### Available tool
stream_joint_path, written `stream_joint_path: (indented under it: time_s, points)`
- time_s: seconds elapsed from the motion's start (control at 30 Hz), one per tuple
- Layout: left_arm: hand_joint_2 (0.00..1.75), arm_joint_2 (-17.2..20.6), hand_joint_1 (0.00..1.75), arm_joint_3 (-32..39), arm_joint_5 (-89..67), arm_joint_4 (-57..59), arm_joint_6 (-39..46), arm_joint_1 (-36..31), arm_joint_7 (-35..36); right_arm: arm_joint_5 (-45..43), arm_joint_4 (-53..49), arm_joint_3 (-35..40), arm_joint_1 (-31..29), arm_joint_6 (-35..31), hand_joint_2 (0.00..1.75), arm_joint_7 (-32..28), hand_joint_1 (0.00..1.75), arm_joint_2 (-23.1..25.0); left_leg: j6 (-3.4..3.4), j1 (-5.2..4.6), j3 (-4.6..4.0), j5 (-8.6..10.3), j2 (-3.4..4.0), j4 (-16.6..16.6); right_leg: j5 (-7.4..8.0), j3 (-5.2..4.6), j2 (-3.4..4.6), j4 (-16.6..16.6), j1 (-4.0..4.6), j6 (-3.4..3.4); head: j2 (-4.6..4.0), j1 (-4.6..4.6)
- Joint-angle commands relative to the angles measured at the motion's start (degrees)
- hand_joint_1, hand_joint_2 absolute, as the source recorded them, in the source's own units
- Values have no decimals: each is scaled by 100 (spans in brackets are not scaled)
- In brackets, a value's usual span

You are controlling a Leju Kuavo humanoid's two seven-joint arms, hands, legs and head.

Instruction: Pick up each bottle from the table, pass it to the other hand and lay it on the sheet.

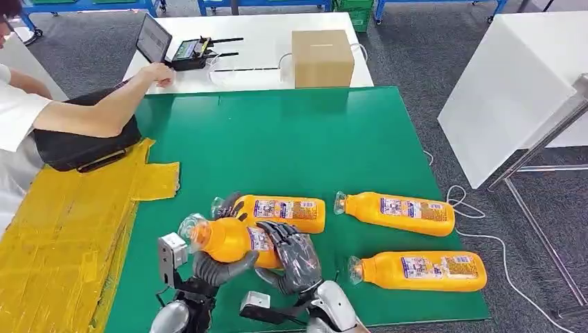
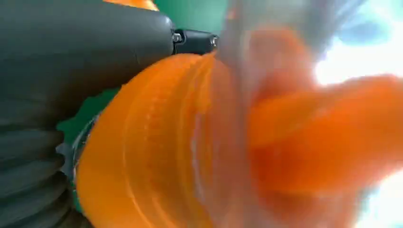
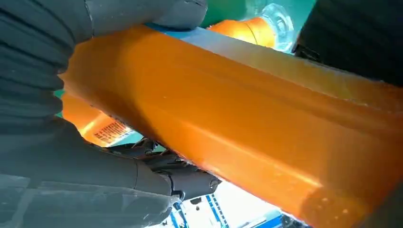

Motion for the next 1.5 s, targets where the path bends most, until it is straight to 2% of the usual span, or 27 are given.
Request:
stream_joint_path:
  time_s: [0.03,0.63,0.77,0.8,0.83,0.93,1.0,1.07,1.1,1.17,1.2,1.3,1.5]
  points:
    - [175,-130,175,83,-78,782,364,-570,-1,-14,144,691,-14,-33,175,-139,175,-203,-1,0,4,3,-19,-5,-2,10,-20,-6,0,3,0,0]
    - [175,-195,175,261,34,562,528,-483,-131,-95,-23,575,51,-120,175,-74,175,-248,-2,3,3,2,-15,-4,-1,9,-16,-6,2,3,0,0]
    - [175,-213,175,460,101,245,801,-422,-287,-300,-435,293,237,-167,175,-67,175,-303,-1,3,1,1,-17,-2,-3,7,-19,-4,3,3,0,0]
    - [175,-197,175,501,67,147,885,-412,-324,-455,-606,205,303,-144,175,-99,51,-320,-2,7,3,-1,-24,-2,-4,13,-25,-8,7,5,0,0]
    - [175,-163,175,568,34,-15,983,-386,-356,-674,-919,99,401,-52,175,-127,0,-376,-2,5,0,0,-24,-1,-4,10,-25,-5,5,5,0,0]
    - [175,2,175,757,-616,-313,1669,-375,-582,-1964,-2159,-284,774,1087,175,-257,0,-574,-3,6,-2,-2,-20,1,-5,7,-22,-3,5,4,0,4]
    - [175,166,175,833,-2052,-121,2838,-577,-690,-3006,-2824,-542,926,2120,175,-186,0,-750,-4,6,-2,-5,-15,2,-6,4,-16,0,5,4,0,-2]
    - [175,266,175,1009,-2937,180,3470,-776,-620,-3292,-3089,-706,1005,2453,175,-193,0,-791,-2,0,-22,4,-25,2,-2,-6,-26,2,-1,4,0,0]
    - [175,314,175,1104,-3390,292,3722,-845,-568,-3462,-3216,-779,1061,2619,0,-222,0,-790,-2,2,-19,4,-33,2,-2,3,-34,-1,1,6,0,0]
    - [175,112,175,1781,-4862,349,3827,-874,-488,-3815,-3394,-848,1106,2948,0,-281,0,-866,-1,-1,-15,4,-16,-3,1,0,-15,-2,-2,4,0,2]
    - [175,-234,175,2540,-6027,260,3827,-854,-619,-3900,-3497,-862,1104,3056,0,-328,0,-949,-3,5,-10,3,-16,-3,3,7,-16,-7,4,6,0,2]
    - [175,-508,175,3216,-7365,127,3827,-853,-656,-4216,-3684,-972,1173,3251,0,-420,0,-1085,1,3,-13,2,-13,-1,1,4,-14,-5,1,6,0,2]
    - [175,-547,175,3302,-7562,96,3827,-858,-691,-4228,-3708,-987,1186,3251,0,-425,0,-1101,-1,4,-1,1,-12,-2,-2,7,-13,-5,1,6,0,2]
